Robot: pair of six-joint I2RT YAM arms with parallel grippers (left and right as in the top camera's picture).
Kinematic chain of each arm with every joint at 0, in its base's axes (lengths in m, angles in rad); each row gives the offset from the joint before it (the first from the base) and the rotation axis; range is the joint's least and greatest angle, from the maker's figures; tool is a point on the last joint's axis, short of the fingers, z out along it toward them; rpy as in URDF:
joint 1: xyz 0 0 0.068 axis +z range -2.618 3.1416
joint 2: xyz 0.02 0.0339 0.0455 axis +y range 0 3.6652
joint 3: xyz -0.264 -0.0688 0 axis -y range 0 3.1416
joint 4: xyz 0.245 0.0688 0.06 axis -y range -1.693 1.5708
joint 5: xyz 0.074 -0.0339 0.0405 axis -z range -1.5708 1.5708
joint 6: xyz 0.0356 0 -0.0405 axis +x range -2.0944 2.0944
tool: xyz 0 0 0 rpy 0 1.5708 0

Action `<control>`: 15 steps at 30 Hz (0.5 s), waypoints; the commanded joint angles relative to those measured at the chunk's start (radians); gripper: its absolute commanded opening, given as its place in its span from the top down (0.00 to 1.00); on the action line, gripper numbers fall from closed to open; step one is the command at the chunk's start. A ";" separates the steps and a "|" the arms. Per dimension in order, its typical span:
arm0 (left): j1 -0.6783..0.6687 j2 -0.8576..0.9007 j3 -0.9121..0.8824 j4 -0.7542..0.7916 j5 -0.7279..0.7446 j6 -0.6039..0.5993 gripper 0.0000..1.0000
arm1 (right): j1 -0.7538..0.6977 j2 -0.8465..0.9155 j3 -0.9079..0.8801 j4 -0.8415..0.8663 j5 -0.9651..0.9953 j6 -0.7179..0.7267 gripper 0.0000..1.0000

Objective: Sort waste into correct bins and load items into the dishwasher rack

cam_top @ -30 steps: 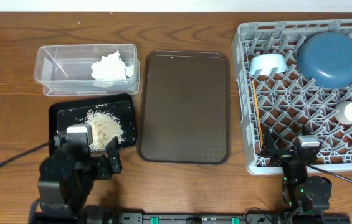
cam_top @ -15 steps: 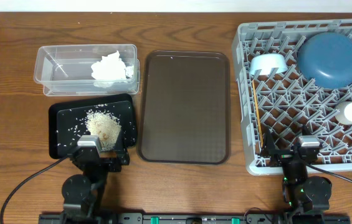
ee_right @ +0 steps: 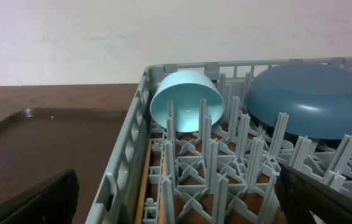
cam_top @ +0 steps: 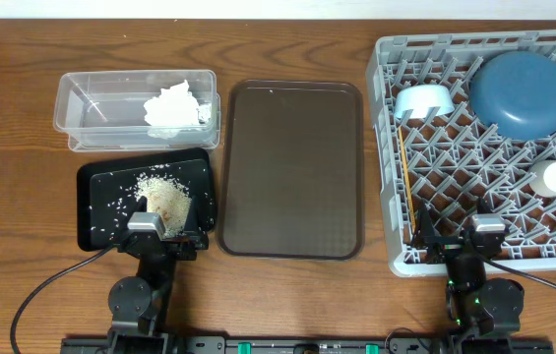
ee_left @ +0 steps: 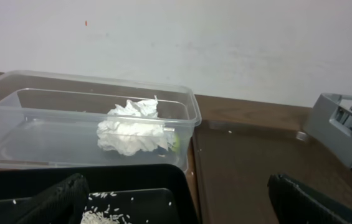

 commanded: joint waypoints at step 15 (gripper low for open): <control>0.003 -0.007 -0.003 -0.105 -0.008 0.006 0.05 | 0.008 -0.007 -0.003 -0.002 0.003 -0.008 0.01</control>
